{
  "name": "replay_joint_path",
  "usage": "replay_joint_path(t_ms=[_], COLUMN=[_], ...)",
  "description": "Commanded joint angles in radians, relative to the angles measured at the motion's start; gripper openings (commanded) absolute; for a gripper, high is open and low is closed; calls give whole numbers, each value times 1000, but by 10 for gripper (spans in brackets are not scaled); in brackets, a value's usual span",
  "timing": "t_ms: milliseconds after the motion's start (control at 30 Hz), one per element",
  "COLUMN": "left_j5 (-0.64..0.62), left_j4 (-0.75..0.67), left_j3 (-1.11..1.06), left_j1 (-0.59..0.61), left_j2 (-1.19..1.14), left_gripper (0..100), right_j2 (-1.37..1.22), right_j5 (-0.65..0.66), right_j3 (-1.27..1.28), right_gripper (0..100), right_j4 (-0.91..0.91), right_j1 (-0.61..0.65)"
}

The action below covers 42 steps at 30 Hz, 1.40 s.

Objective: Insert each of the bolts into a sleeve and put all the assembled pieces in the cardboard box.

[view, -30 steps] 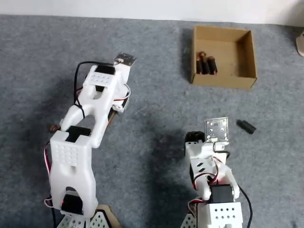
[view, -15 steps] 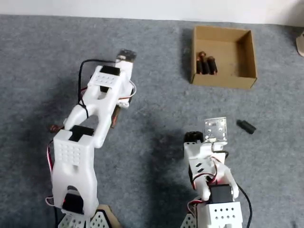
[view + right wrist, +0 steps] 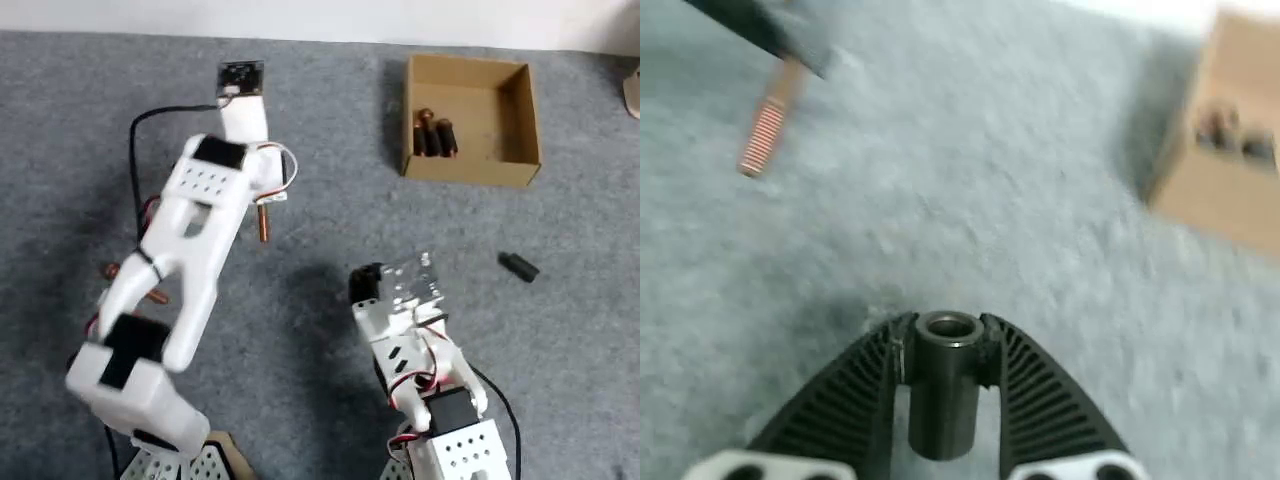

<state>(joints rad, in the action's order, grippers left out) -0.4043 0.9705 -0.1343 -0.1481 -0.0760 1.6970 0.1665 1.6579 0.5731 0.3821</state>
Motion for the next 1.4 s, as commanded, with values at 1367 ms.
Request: replay_joint_path(t_ms=[1367], left_j5=[-276], left_j4=[-781], left_j3=[-1125], left_j1=[-219], left_j2=[1376], left_gripper=[5], right_j2=[8], right_j5=[58], right_j3=[173], right_gripper=[5], right_j4=[-232], right_j1=[102])
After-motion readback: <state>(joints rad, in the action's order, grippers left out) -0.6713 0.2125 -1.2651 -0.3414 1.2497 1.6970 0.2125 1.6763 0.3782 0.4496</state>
